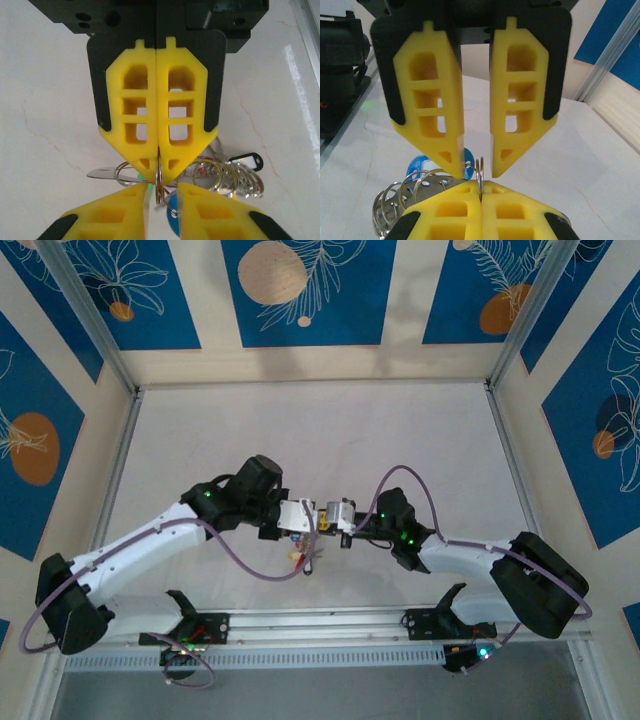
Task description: Put the keys on the keyring
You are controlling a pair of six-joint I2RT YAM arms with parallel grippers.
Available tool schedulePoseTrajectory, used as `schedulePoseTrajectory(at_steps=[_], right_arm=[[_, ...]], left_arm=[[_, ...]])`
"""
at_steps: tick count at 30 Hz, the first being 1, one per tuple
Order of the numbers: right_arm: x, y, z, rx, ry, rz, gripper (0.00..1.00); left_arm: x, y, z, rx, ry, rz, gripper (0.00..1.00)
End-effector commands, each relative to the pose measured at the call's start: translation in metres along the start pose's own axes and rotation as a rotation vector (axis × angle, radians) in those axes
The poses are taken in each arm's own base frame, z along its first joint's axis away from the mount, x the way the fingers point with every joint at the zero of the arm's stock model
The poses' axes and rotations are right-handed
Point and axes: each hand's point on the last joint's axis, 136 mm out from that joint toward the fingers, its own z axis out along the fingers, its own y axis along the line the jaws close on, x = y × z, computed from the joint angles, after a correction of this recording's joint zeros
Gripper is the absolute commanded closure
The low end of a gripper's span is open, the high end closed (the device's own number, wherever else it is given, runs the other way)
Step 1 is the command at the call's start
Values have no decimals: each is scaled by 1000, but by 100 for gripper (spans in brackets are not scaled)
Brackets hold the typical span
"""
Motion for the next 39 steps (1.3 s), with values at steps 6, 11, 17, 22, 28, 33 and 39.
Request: schedulePoseTrajectory(at_steps=[6,11,17,22,28,33,39], right_arm=[[-41,-3,-16,9,-174,-51,100],[-48,-1,-22,-1,-209,-61,100],[-49,8,-22,-57,-215,-69,100],[-46,8,-22,-50,-204,-76,100],[-45,6,-21,-43,-194,-81,100],[-44,7,-19,-52,-189,-83,100],[-45,5,-18,-46,-183,-90,100]], left_arm=[[2,-3,-2,6,-106,-103,76],[12,2,-3,-29,-103,-150,76],[10,11,-5,-54,-150,-211,71],[-4,3,-13,10,-225,-200,65],[-26,-11,-30,64,-342,-116,60],[-32,-9,-32,80,-356,-107,59],[-34,0,-27,65,-358,-126,65]])
